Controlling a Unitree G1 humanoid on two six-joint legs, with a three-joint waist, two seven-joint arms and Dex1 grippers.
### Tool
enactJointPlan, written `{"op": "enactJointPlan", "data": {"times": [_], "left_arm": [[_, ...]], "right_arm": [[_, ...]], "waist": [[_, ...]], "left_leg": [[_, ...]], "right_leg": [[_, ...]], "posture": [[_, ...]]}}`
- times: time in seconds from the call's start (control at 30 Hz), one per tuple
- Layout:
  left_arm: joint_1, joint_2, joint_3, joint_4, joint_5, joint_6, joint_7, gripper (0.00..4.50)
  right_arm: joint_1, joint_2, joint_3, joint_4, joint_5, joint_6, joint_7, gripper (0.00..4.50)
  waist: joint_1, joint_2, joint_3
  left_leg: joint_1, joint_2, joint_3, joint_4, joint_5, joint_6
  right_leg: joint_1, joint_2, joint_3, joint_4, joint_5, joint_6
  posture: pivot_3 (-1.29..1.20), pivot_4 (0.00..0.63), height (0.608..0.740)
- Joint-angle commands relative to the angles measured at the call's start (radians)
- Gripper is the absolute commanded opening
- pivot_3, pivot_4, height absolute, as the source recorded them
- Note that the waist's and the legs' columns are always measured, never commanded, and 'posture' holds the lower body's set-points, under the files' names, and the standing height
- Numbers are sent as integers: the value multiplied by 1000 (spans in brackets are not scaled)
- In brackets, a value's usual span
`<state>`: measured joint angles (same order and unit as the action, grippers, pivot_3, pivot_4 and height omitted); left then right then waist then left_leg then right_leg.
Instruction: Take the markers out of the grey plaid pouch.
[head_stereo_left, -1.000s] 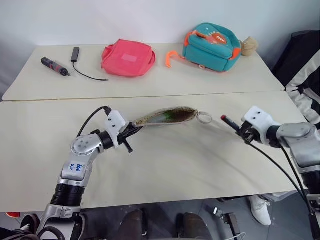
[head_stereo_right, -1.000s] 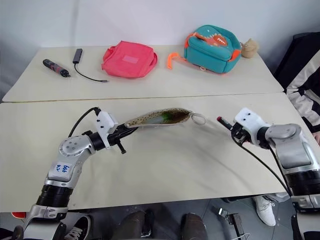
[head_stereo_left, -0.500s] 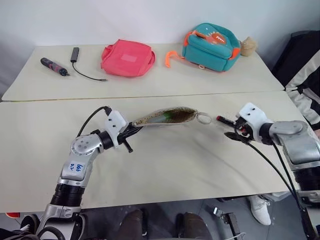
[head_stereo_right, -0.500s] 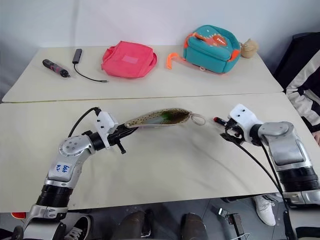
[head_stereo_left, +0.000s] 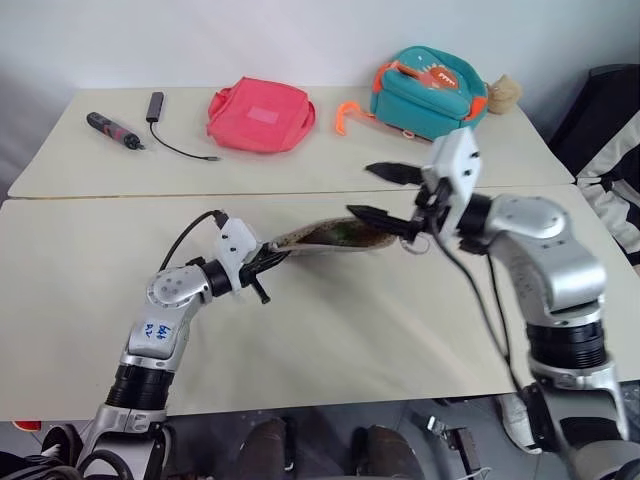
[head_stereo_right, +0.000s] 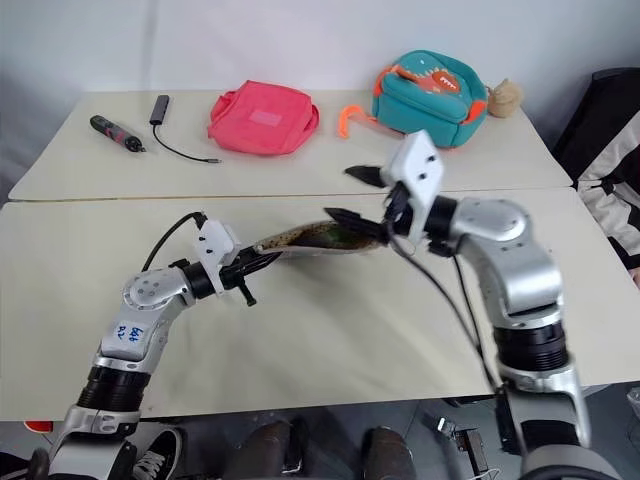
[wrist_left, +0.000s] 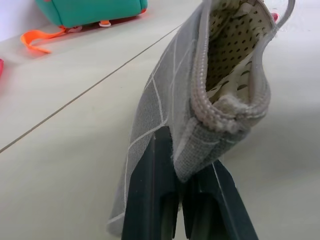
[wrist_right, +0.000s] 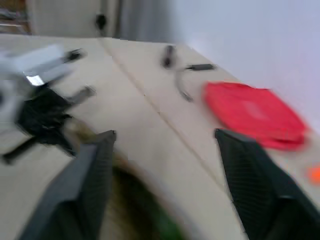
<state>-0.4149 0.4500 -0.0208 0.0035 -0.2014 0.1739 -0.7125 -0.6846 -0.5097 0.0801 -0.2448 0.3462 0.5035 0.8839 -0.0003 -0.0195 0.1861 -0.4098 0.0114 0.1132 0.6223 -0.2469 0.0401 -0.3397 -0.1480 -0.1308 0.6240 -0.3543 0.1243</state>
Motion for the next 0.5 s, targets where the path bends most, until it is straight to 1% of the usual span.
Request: {"op": "enactJointPlan", "data": {"times": [0.03, 0.1, 0.2, 0.23, 0.4, 0.43, 0.5], "left_arm": [[-14, -4, 1, -64, -12, 9, 7, 0], [-15, -7, 0, -78, -16, 21, 7, 0], [-16, -7, -6, -99, -16, 32, -1, 0], [-15, -7, -9, -109, -17, 40, -3, 0], [-16, -23, -33, -160, -36, 88, -12, 0], [-16, -32, -46, -176, -45, 107, -15, 0], [-13, -43, -72, -207, -56, 149, -23, 0]], "right_arm": [[22, -54, 43, -2, -83, -110, 30, 1949], [31, -95, 91, 61, -170, -199, 42, 1214], [20, -97, 120, 131, -226, -262, 27, 120], [14, -89, 126, 147, -239, -271, 20, 49], [-7, -90, 222, 209, -392, -384, 4, 49], [-21, -76, 242, 220, -431, -402, -21, 49], [-47, -41, 256, 228, -460, -399, -44, 49]], "waist": [[0, 0, 0], [0, 0, 0], [-3, 0, 0], [-4, 0, 0], [-7, 0, 0], [-7, 0, 0], [-7, 0, 0]], "left_leg": [[0, -1, 0, 0, 0, 0], [0, -1, 0, 1, 0, 1], [0, -1, 1, 1, 0, 1], [0, 0, 1, 1, 0, 1], [1, 1, 2, 0, 0, 0], [1, 1, 2, 0, 0, 0], [1, 1, 2, 1, 0, 0]], "right_leg": [[0, 0, 0, 0, 0, 0], [0, 0, 0, 0, 0, 1], [0, 0, 1, 0, 0, 1], [0, 0, 1, 0, 0, 1], [-1, 1, 1, 0, 0, 1], [-1, 1, 1, 0, 0, 1], [0, 1, 2, 0, 0, 1]], "posture": [[0, 150, 740], [0, 150, 740], [0, 150, 740], [0, 150, 740], [0, 150, 740], [0, 150, 740], [0, 150, 740]]}}
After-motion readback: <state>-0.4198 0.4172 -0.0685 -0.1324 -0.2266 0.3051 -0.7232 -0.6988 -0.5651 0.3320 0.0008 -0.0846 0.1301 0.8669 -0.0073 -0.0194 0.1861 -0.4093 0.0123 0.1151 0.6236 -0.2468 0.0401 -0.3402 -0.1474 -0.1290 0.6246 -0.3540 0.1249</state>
